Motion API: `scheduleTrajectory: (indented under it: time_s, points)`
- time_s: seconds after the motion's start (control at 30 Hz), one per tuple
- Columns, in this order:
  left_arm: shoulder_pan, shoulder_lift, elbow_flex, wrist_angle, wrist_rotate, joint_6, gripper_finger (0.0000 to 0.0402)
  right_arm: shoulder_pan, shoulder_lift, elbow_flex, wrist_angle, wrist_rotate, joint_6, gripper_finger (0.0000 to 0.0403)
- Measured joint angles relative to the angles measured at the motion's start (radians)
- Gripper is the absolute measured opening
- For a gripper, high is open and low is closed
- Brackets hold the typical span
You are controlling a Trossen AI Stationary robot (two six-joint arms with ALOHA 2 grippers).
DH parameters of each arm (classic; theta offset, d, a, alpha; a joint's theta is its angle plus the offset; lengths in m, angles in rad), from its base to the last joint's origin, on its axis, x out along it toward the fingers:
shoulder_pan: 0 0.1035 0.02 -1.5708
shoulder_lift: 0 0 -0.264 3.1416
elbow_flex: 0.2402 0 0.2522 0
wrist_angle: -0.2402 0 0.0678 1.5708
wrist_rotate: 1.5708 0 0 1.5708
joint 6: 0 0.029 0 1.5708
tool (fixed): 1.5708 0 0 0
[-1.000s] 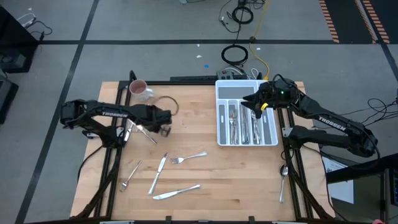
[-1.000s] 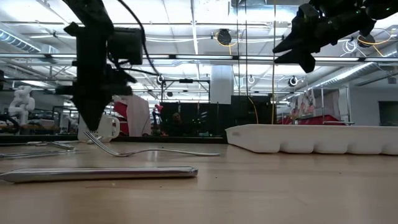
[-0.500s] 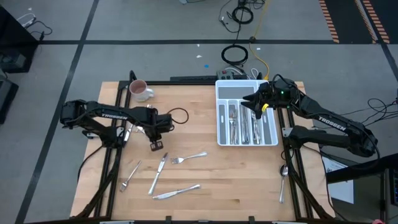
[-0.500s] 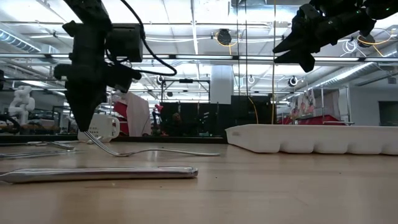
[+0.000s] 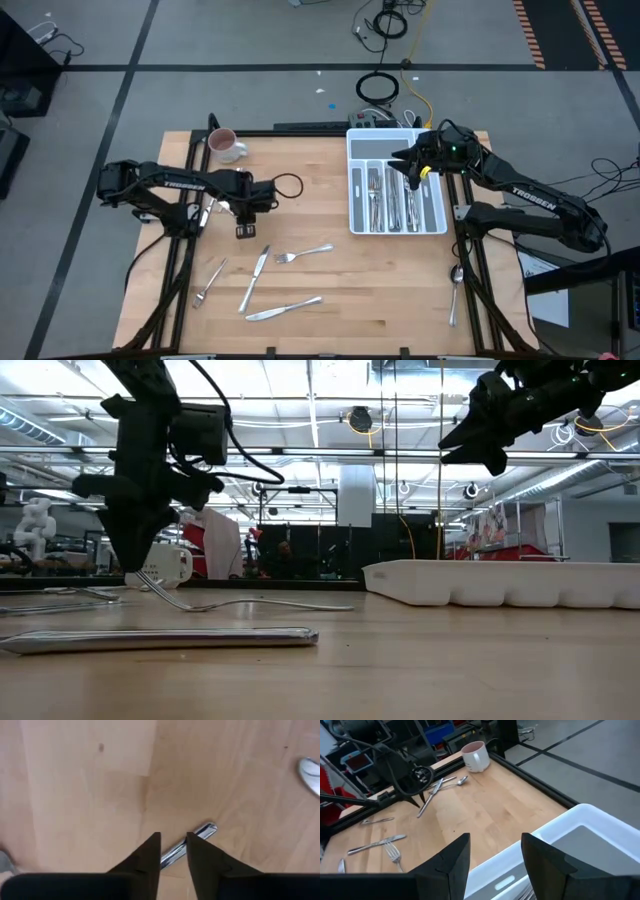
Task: Sort silverware
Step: Put the silver table knife into the silverware tray
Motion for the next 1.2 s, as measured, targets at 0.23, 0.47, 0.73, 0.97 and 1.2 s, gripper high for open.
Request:
scheduleTrajectory:
  time_s: [0.23,0.47,0.73,0.97,1.2]
  points:
    - [-0.005,0.0,0.0,-0.023,0.048,0.028,0.0186,0.0,0.0,0.0,0.0,0.0,-0.029,0.0169]
    - [-0.047,-0.004,0.002,-0.136,0.048,0.164,0.0234,0.0,0.0,0.0,0.0,0.0,-0.056,0.0169]
    - [-0.057,-0.008,0.003,-0.175,-0.051,0.336,0.0235,0.0,0.001,0.0,0.0,0.0,-0.061,0.0169]
    - [-0.039,-0.008,-0.013,-0.09,-0.066,0.445,0.0235,0.0,0.001,0.0,0.0,0.0,-0.061,0.0169]
    - [-0.03,-0.008,-0.112,-0.072,-0.065,0.445,0.0235,0.0,0.001,0.0,0.0,0.0,-0.049,0.0169]
